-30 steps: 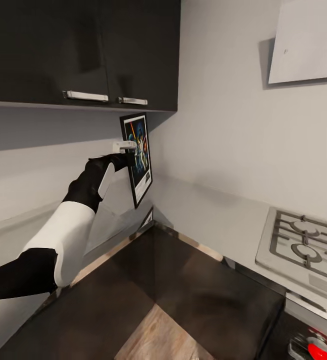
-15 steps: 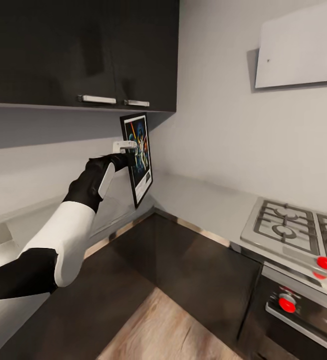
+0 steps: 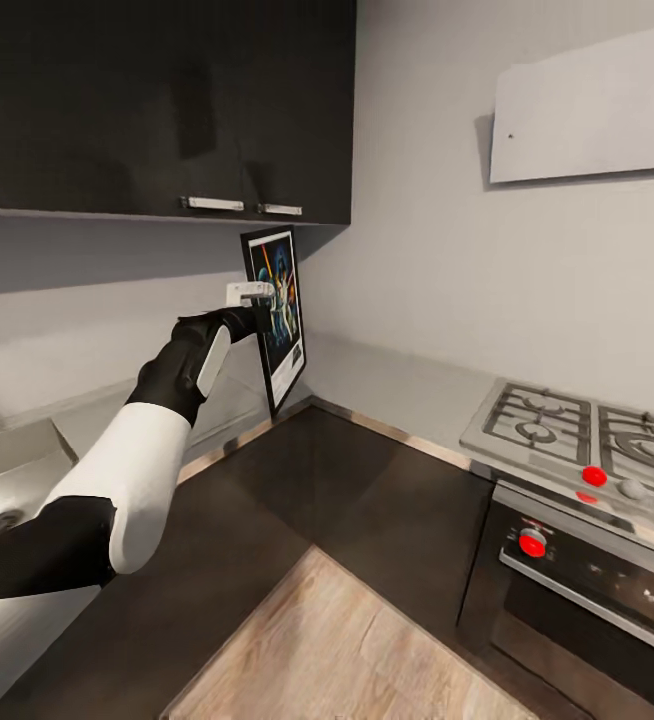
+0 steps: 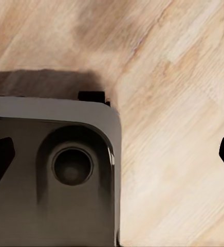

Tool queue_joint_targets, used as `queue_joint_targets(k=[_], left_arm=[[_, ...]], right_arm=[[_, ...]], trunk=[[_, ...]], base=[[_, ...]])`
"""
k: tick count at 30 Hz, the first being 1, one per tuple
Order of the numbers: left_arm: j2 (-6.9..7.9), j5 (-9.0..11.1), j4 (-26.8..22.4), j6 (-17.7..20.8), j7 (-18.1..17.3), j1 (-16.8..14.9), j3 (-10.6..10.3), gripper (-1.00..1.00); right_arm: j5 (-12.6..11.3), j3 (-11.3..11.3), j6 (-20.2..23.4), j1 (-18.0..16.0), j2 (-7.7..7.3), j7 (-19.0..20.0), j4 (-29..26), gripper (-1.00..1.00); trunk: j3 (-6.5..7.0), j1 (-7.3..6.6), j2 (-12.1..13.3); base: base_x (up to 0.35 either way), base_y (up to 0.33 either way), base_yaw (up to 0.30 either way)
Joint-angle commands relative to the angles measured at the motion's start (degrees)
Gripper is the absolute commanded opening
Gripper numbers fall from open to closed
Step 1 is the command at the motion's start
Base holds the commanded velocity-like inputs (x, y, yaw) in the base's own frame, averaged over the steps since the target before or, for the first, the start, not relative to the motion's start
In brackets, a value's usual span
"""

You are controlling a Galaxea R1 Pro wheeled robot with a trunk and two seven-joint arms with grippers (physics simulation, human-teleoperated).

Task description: Pick up the poster from the kitchen countertop and hang it on one of the wall nails in the kitchen.

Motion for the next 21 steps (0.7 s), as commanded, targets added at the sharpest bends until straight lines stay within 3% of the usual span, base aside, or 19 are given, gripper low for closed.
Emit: queue_joint_targets(k=[1, 21], left_arm=[[-0.03, 0.0, -0.1, 0.3, -0.1, 0.0, 0.1, -1.0], [-0.12, 0.0, -0.1, 0.3, -0.2, 0.0, 0.1, -1.0]], right_arm=[[0.0, 0.0, -0.3, -0.1, -0.05, 0.0, -0.2, 1.0], [0.1, 0.1, -0.3, -0.1, -0.62, 0.0, -2.4, 1.0]], trunk=[[-0.06, -0.04, 0.0], [-0.06, -0.04, 0.0]], base=[[-0.341, 0.0, 0.0], [-0.34, 0.0, 0.0]])
